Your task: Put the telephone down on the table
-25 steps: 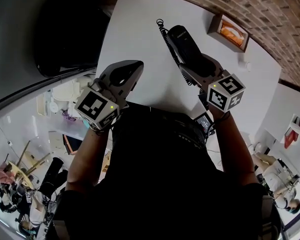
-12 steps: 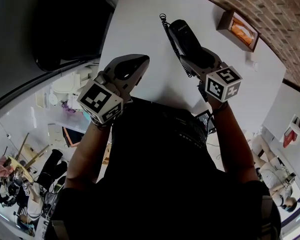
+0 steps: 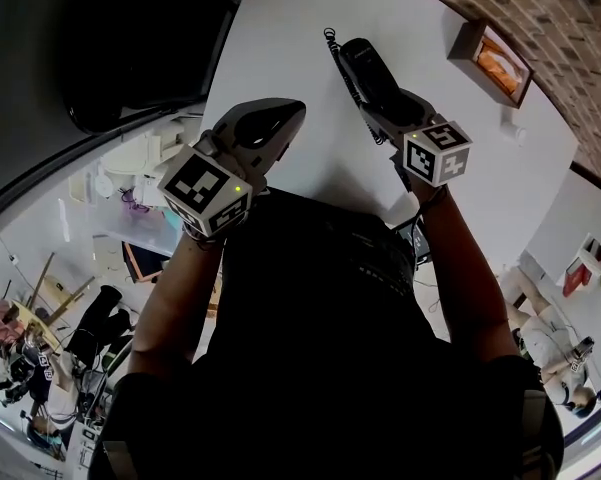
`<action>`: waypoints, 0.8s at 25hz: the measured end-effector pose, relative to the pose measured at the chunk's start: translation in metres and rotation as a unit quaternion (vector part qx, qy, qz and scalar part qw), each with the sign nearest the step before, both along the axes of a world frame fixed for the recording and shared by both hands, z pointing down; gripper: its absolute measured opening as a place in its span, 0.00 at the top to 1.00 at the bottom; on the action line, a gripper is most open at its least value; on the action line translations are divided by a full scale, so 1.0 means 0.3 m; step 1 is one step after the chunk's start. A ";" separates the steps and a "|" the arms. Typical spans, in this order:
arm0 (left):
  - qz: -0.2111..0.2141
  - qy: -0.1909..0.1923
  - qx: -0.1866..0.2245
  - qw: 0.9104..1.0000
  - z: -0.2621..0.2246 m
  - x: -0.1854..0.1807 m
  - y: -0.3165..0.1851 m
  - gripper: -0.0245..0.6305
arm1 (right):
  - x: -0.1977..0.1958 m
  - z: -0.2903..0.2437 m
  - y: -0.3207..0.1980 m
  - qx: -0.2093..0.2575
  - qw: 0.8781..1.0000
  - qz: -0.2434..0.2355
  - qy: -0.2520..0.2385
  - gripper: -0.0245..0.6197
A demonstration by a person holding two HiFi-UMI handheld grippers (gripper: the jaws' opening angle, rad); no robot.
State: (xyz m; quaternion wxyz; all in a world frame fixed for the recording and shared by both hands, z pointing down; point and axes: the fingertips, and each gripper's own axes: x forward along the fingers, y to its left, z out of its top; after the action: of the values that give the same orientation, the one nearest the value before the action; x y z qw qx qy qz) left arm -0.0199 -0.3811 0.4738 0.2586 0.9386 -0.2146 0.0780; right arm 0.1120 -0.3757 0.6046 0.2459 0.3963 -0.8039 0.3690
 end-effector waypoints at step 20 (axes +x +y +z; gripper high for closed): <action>-0.002 -0.011 -0.028 1.000 0.084 -0.012 -0.003 0.95 | 0.038 0.265 -0.005 -0.056 0.998 0.008 0.040 0.53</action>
State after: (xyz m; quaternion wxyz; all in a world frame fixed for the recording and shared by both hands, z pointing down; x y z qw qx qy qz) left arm -0.0234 -0.3820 0.4990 0.2828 0.9295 -0.2173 0.0935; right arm 0.1233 -0.3770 0.6840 0.2969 0.4030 -0.7681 0.3993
